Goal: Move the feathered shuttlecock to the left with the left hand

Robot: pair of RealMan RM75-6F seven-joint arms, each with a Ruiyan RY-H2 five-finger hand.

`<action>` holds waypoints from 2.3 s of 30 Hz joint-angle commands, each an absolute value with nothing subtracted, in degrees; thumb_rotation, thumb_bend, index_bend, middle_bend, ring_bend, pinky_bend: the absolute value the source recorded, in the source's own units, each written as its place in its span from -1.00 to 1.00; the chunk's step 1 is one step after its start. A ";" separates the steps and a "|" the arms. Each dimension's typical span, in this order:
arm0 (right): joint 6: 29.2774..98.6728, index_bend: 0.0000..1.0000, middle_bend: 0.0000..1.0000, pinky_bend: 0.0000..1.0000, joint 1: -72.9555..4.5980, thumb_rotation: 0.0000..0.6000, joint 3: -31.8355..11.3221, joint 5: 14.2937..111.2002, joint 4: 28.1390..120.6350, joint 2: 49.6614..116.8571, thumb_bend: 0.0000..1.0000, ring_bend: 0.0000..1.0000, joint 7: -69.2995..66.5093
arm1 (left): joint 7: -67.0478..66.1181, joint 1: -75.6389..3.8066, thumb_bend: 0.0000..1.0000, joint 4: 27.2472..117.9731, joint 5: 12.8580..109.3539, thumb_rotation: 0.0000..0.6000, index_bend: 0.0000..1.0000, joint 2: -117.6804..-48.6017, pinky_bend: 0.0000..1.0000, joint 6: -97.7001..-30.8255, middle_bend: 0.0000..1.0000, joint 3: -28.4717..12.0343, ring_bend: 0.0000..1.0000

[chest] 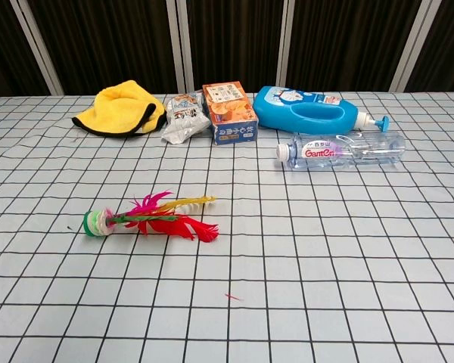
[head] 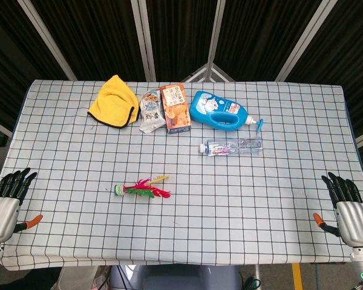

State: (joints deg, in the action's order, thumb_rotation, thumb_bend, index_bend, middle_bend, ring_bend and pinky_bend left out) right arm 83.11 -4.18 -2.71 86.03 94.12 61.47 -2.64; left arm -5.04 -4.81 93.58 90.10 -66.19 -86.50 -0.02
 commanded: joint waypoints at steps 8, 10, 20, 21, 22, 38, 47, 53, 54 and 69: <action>83.26 -1.00 -1.00 -1.00 -4.18 1.00 -2.70 86.27 94.01 61.54 -0.33 -1.00 -2.74 | -4.89 -4.69 -0.87 93.44 90.42 1.00 -1.00 -66.02 -1.00 -86.67 -1.00 0.13 -1.00; 83.30 -1.00 -1.00 -1.00 -4.18 1.00 -2.76 86.24 94.08 61.51 -0.33 -1.00 -2.80 | -4.95 -4.69 -0.87 93.41 90.48 1.00 -1.00 -66.03 -1.00 -86.61 -1.00 0.20 -1.00; 83.16 -1.00 -1.00 -1.00 -4.21 1.00 -2.84 85.89 94.30 61.58 -0.33 -1.00 -2.42 | -8.48 -7.88 -0.74 94.26 90.51 1.00 -0.99 -66.41 -1.00 -81.59 -1.00 -0.22 -1.00; 83.16 -1.00 -1.00 -1.00 -4.19 1.00 -2.82 85.92 94.31 61.59 -0.33 -1.00 -2.43 | -9.23 -8.40 -0.71 94.40 90.72 1.00 -0.96 -66.52 -1.00 -81.22 -1.00 -0.48 -1.00; 83.12 -1.00 -1.00 -1.00 -4.18 1.00 -2.80 85.89 94.30 61.59 -0.33 -1.00 -2.46 | -10.26 -9.07 -0.66 94.51 91.04 1.00 -0.91 -66.77 -1.00 -80.87 -1.00 -0.92 -1.00; 82.80 -1.00 -1.00 -1.00 -4.22 1.00 -2.84 85.55 94.35 61.45 -0.33 -1.00 -3.19 | -31.20 -20.19 -0.27 100.03 83.90 1.00 -0.17 -83.73 -1.00 -69.03 -1.00 -6.67 -1.00; 82.68 -1.00 -1.00 -1.00 -4.16 1.00 -3.00 85.16 94.33 61.13 -0.33 -1.00 -4.69 | -42.11 -24.51 -0.25 95.35 79.23 1.00 -0.14 -95.32 -1.00 -66.86 -1.00 -8.39 -1.00; 82.64 -1.00 -1.00 -1.00 -4.08 1.00 -2.99 85.12 94.51 60.85 -0.33 -1.00 -5.59 | -45.13 -26.95 -0.24 91.60 77.03 1.00 -0.13 -101.10 -1.00 -66.70 -1.00 -9.87 -1.00; 82.62 -1.00 -1.00 -1.00 -4.09 1.00 -3.00 85.12 94.53 60.84 -0.33 -1.00 -5.66 | -45.40 -27.19 -0.23 91.14 76.58 1.00 -0.12 -101.75 -1.00 -66.63 -1.00 -10.01 -1.00; 82.39 -1.00 -1.00 -1.00 -4.15 1.00 -3.05 85.01 94.61 60.72 -0.33 -1.00 -6.38 | -44.38 -28.74 -0.13 84.20 72.80 1.00 -0.01 -108.19 -1.00 -67.88 -0.94 -10.77 -1.00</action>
State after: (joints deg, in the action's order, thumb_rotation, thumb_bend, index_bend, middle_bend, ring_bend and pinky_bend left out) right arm 82.39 -4.15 -3.05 85.01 94.61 60.72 -6.38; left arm -44.54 -28.68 84.38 72.94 -108.05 -67.81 -10.72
